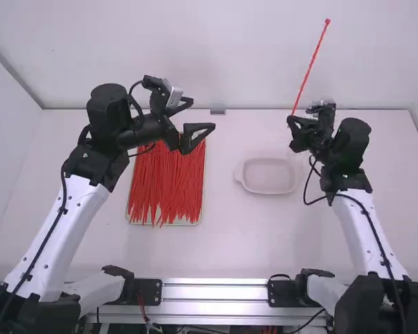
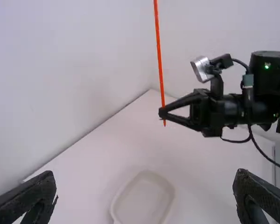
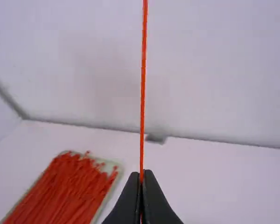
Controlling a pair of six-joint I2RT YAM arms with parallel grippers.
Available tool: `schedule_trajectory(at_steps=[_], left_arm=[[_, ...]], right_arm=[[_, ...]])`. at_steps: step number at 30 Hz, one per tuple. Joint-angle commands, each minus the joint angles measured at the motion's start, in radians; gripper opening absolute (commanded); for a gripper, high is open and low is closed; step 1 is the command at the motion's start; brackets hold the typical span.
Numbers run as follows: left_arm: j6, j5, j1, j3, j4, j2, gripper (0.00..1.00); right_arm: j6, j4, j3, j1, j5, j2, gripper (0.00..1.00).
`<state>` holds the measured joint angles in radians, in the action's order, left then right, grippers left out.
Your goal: Fasten the cable tie
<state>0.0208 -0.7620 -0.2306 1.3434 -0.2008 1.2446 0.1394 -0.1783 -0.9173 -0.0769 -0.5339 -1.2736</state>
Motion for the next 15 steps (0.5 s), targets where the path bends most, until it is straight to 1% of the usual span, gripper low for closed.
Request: schedule_trajectory(at_steps=[1,7,8,11,15], left_arm=[[0.012,-0.007,0.018,-0.005,0.002,-0.001,0.99],[0.013,-0.006,0.026,-0.006,-0.005,-0.001,0.99],[0.013,-0.006,0.026,-0.006,-0.005,-0.001,0.99],[0.013,-0.007,0.035,-0.006,-0.005,-0.001,0.99],[-0.006,-0.006,0.036,-0.006,-0.003,-0.001,0.99]], right_arm=[[-0.014,0.027,-0.061,-0.001,0.208,-0.056,0.00],[-0.016,0.064,-0.129,-0.013,0.400,-0.194,0.00],[-0.016,0.064,-0.129,-0.013,0.400,-0.194,0.00],[0.010,0.093,-0.163,-0.039,0.463,-0.274,0.00],[0.044,0.145,-0.191,-0.038,0.537,-0.337,0.00]])
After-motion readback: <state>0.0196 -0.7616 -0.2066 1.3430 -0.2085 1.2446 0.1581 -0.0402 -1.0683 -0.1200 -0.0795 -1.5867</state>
